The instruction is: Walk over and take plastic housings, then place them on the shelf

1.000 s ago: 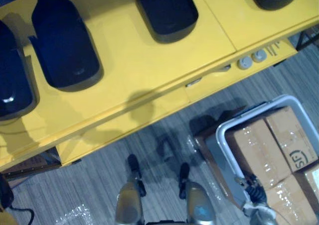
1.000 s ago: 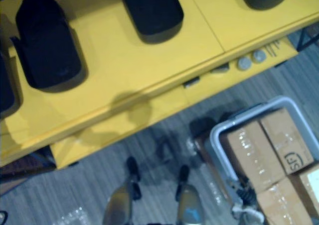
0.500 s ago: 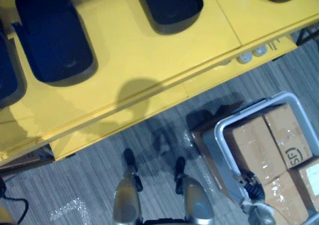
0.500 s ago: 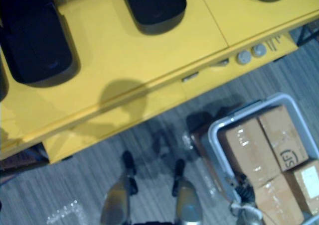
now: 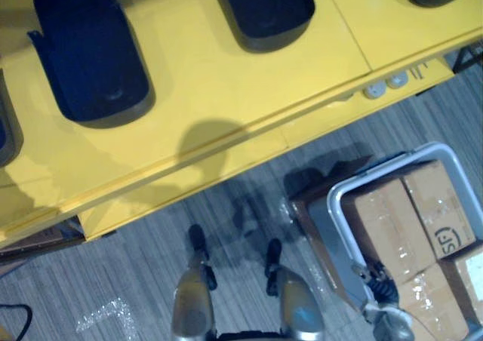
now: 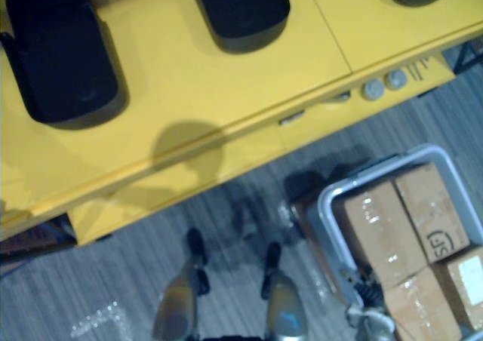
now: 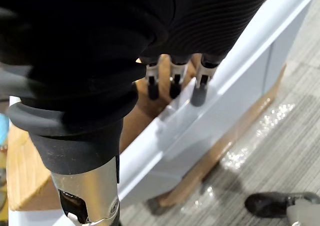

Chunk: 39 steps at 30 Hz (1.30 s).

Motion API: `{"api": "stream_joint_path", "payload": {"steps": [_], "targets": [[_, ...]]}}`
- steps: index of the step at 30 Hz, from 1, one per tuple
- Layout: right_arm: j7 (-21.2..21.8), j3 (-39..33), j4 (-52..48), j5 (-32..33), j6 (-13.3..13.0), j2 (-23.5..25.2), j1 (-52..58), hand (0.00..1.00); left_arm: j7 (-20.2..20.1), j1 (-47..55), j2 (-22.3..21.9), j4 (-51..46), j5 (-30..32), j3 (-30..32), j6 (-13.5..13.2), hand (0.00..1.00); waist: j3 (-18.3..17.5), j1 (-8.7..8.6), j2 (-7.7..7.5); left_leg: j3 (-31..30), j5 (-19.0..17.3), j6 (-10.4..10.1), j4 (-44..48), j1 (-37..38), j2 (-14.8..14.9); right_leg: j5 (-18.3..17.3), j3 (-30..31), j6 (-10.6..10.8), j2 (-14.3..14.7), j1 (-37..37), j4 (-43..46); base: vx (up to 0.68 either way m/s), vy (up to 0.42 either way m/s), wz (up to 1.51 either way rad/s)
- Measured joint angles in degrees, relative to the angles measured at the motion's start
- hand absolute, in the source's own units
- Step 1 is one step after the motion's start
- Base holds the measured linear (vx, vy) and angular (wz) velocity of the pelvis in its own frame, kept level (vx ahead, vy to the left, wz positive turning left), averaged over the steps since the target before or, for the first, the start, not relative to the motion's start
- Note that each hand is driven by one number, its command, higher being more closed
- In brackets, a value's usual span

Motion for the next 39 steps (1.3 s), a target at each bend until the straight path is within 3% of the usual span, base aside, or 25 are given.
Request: {"api": "stream_joint_path", "payload": {"steps": [10,17,22,26,29,30,31,35,39], "targets": [[-1.2,0.0,0.1,0.0,-0.1,0.4,0.0,0.00,2.7,0.0,1.2,-0.1,0.0,0.4,0.3,0.00,0.0,0.02,0.10,-1.1,0.0,0.0,0.0,0.0,-0.2,1.0,-1.1,0.1,0.0,1.6,-2.0,0.00,0.005,0.04],[-1.6,-0.1,0.1,0.0,-1.5,1.2,0.0,0.00,14.6,-1.4,1.2,-0.9,-0.8,0.4,2.9,0.00,0.0,-0.02,-0.02,-1.1,0.0,0.0,0.0,0.0,-0.2,1.1,-1.1,0.1,0.0,1.7,-2.1,0.00,0.000,0.00],[-2.5,0.0,0.0,0.0,-2.3,2.2,0.0,0.00,20.4,-2.4,1.1,-5.0,-3.2,-0.1,2.2,0.00,-0.3,0.17,-0.44,-1.1,0.0,0.0,0.1,0.1,-0.2,1.4,-0.9,0.0,0.1,1.9,-2.6,0.00,0.000,0.00],[-4.3,0.1,0.0,-0.4,-2.6,2.8,0.2,0.00,27.5,-3.5,0.6,-10.5,-5.5,-2.5,-2.5,0.00,-0.5,0.25,-0.59,-1.1,0.0,0.0,0.0,1.3,-0.2,2.1,-0.9,0.2,0.3,3.9,-4.2,0.00,0.000,0.00],[-10.0,0.1,-0.2,-2.0,-5.3,4.4,0.6,0.00,33.8,-3.2,-1.2,-20.1,-11.9,-3.6,-8.0,0.00,-3.4,0.26,-0.55,-0.9,0.0,0.0,-0.6,2.4,-0.3,2.2,-1.0,0.2,0.3,5.2,-5.1,0.02,-0.004,0.00],[-10.4,0.1,-0.2,-2.1,-5.4,4.5,0.7,0.00,34.3,-3.1,-1.5,-21.0,-12.2,-3.6,-8.5,0.00,-3.6,0.26,-0.54,-0.9,0.0,0.0,-0.7,2.8,-0.3,2.2,-1.0,0.2,0.3,5.6,-5.2,0.04,-0.006,-0.04],[-11.6,0.1,-0.6,-2.4,-5.9,5.0,1.2,0.00,36.6,-0.8,-2.6,-25.8,-13.9,-3.5,-10.7,0.00,-5.8,0.18,-0.53,-0.5,0.0,0.0,-1.6,3.6,-0.5,2.2,-0.9,0.2,0.3,6.2,-5.9,0.06,-0.002,-0.05],[-13.8,0.1,-2.5,-3.5,-6.3,5.2,4.5,0.00,42.6,12.5,-11.3,-45.7,-14.2,4.1,-17.2,0.00,-12.3,0.31,1.59,0.0,0.4,-0.6,-5.1,7.8,-1.4,2.2,-1.2,0.3,0.0,10.0,-8.4,0.10,-0.004,-0.02],[-13.8,0.0,-2.6,-3.5,-6.0,5.2,5.8,0.00,47.3,22.1,-20.8,-56.6,-13.6,11.3,-22.7,0.00,-16.0,0.51,3.91,-1.1,0.2,-0.9,-5.5,9.6,-1.4,2.1,-2.8,0.3,0.1,13.2,-9.9,0.06,-0.029,0.14]]}}
